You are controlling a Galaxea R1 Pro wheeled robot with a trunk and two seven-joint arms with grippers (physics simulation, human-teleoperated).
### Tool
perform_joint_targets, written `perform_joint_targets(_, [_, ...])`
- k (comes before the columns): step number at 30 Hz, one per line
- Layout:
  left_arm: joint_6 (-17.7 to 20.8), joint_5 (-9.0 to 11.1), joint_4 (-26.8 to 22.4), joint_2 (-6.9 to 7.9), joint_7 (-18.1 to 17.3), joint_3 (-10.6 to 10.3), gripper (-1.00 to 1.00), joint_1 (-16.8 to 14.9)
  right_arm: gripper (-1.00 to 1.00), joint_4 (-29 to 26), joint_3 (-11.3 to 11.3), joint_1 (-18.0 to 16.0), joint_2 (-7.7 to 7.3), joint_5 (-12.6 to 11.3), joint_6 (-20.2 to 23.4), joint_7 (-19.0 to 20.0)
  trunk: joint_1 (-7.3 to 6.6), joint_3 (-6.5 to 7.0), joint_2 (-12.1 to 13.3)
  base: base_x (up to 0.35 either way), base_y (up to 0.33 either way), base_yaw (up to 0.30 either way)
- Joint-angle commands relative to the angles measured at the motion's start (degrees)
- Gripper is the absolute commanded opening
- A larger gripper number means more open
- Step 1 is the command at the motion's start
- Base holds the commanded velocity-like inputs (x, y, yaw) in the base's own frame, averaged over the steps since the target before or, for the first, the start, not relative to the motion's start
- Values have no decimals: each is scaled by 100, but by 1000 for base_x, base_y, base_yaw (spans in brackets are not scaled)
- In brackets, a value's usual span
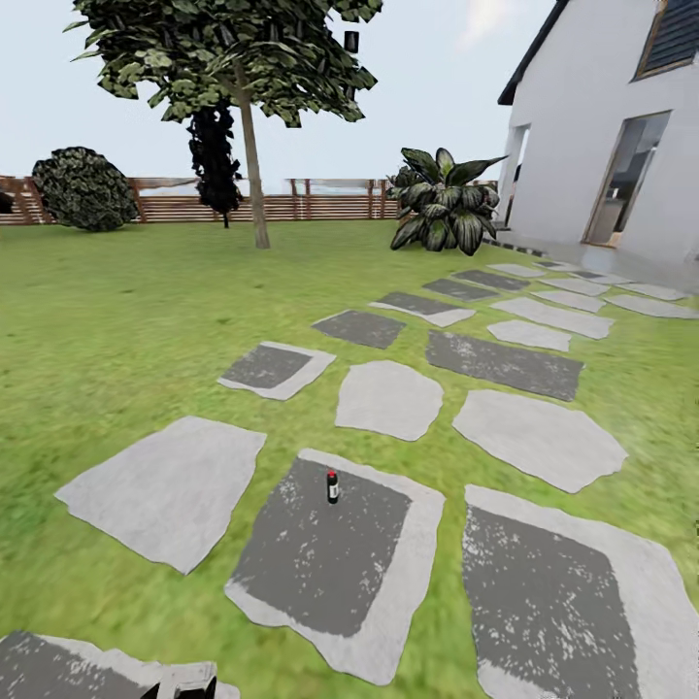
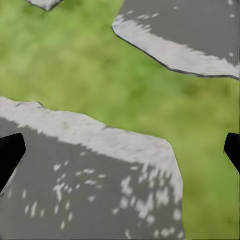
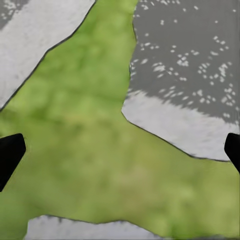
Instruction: In the garden, pick up the pesticide atomizer on the floor and spray pesticide onto both trees until each tree trunk is fully covered.
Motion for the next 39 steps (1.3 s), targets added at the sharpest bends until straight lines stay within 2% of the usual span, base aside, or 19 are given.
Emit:
perform_joint_targets(1, [-17, 19, 4, -1, -3, 8, 100, -1, 100, 3, 2, -3, 0, -23, -18, -2, 0, -5, -2, 130, 267, -263])
perform_joint_targets(7, [-17, 17, 4, -1, -3, 8, 100, -1, 100, 3, 1, -3, 0, -24, -18, -1, 0, -5, -2, 102, 169, -263])
perform_joint_targets(21, [-17, 8, 4, -1, -3, 8, 100, -1, 100, 3, 1, -3, 0, -23, -18, -2, 0, -5, -2, 25, 10, -259])
perform_joint_targets(39, [-16, 8, 2, -9, -3, 8, 100, 0, 100, 6, 6, -3, 0, -20, -18, -2, 0, -5, -2, 320, 84, -19])
